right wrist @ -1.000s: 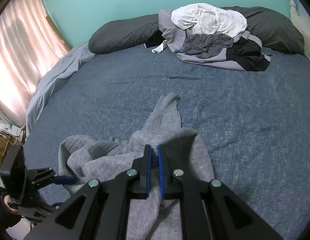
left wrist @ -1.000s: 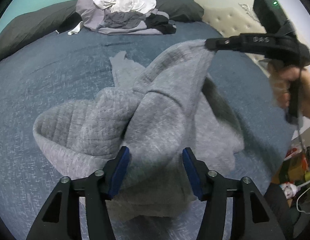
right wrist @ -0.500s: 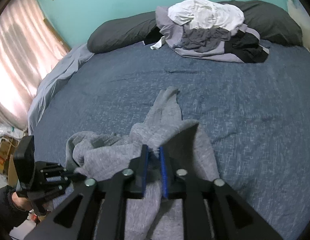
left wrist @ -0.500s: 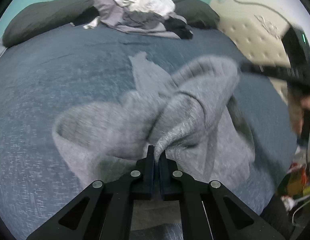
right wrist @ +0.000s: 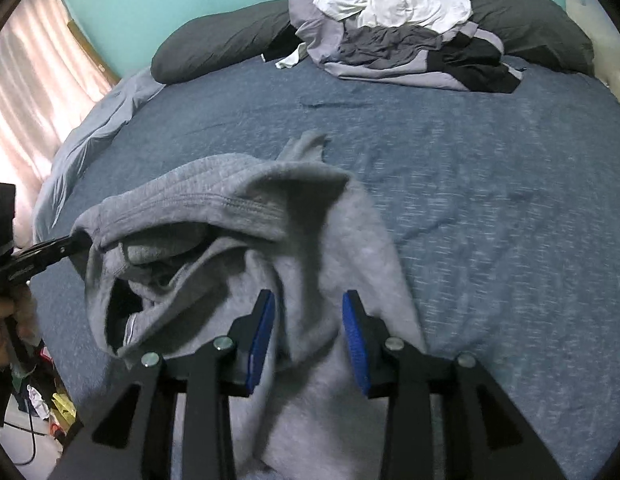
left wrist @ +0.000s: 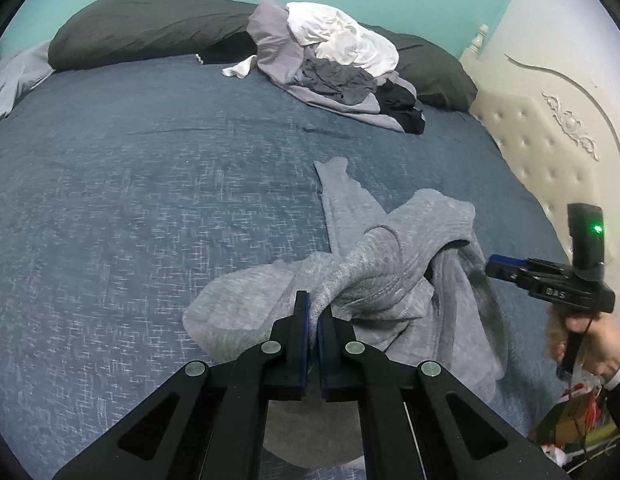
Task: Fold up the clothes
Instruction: 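Spread the sweatshirt on the bed with both tools holding its edges, then lift the grey sweatshirt with both closed tools, raising its edges off the bed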
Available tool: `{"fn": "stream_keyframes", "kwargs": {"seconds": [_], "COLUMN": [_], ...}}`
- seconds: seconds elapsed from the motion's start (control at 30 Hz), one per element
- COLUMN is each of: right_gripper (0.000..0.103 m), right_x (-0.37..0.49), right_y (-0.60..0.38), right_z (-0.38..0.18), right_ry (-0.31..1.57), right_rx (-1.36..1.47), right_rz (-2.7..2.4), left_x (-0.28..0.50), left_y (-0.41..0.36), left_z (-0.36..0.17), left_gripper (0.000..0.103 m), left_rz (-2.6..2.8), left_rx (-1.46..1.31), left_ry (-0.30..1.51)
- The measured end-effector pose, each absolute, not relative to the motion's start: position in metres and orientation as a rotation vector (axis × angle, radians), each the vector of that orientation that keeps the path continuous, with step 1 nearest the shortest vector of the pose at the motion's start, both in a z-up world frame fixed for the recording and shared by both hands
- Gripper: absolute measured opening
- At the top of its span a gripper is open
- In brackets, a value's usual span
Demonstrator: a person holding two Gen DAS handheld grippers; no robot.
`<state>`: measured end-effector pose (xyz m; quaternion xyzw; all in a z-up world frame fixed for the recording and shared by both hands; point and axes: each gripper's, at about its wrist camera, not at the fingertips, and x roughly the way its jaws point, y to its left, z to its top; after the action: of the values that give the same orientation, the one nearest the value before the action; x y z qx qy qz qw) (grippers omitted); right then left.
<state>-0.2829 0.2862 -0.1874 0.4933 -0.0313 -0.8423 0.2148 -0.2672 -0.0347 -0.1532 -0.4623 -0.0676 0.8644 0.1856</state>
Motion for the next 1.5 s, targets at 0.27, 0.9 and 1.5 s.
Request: {"fn": "stream_keyframes", "kwargs": {"seconds": [0.27,0.9,1.5], "right_gripper": [0.035,0.002,0.002], "right_x": [-0.311,-0.305,-0.213], "right_y": [0.265,0.262,0.302], "right_z": [-0.201,-0.116,0.166], "right_ry": [-0.201,-0.147,-0.028], "right_rx": [1.363,1.04,0.476], "right_rz": [-2.371,-2.435,-2.584], "left_x": [-0.271,-0.263,-0.217], "left_y": [-0.052,-0.067,-0.041], "left_z": [-0.153,-0.086,0.167], "left_gripper": [0.003,0.003,0.003], "left_rz": [2.459,2.558,2.687], "left_rx": [-1.287,-1.14,-0.664], "left_ry": [-0.224,-0.215,-0.084]}}
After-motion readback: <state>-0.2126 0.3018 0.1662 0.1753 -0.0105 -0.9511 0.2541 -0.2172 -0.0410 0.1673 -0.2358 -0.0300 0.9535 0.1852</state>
